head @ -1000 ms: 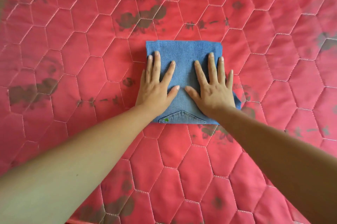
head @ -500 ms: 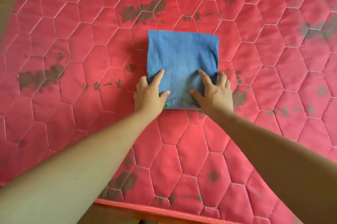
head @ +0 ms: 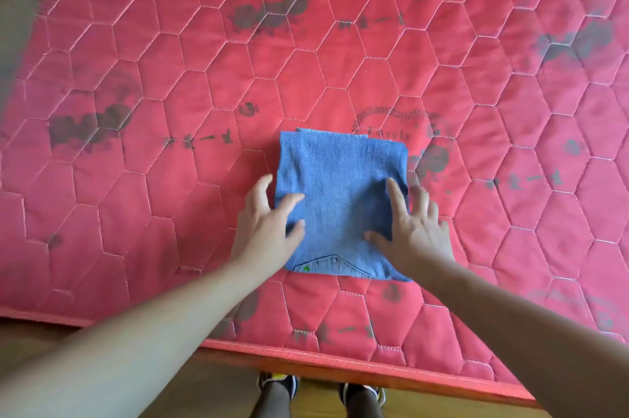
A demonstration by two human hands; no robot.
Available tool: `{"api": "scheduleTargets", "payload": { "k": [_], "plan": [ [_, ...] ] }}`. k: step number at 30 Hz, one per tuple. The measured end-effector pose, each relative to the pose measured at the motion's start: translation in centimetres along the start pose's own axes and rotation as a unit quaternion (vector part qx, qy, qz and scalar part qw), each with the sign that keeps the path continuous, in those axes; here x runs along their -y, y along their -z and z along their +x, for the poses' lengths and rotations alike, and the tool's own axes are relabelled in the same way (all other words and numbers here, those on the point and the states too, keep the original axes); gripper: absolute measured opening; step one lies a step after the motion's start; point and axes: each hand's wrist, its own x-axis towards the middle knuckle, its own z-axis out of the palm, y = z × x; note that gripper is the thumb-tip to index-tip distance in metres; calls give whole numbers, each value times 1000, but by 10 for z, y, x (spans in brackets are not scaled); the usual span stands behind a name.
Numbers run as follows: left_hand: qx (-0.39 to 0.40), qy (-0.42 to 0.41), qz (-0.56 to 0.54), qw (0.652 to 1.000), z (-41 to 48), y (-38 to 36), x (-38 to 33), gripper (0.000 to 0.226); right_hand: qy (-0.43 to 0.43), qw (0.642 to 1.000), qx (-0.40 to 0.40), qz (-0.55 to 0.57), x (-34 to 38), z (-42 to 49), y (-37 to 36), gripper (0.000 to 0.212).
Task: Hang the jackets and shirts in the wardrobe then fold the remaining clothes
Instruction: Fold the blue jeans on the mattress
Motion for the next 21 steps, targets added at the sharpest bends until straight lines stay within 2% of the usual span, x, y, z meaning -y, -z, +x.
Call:
{"api": "scheduleTargets", "payload": {
  "k": [2, 4, 7, 10, 21],
  "plan": [
    [-55, -49, 42, 996, 25, 2, -7, 60, 41, 996, -84, -12, 8, 12, 9, 99],
    [-69, -98, 98, 988, 58, 4, -17, 66, 84, 989, -119, -17, 22, 37, 18, 93],
    [-39, -120, 155, 980, 100, 0, -27, 68, 105, 988, -106, -52, 40, 75, 26, 87],
    [16, -113, 168, 979, 112, -17, -18, 72, 94, 992, -60, -66, 40, 93, 10, 83],
    [64, -106, 176, 977, 120, -18, -12, 75, 70, 993, -11, -96, 42, 101, 3, 83]
  ]
}}
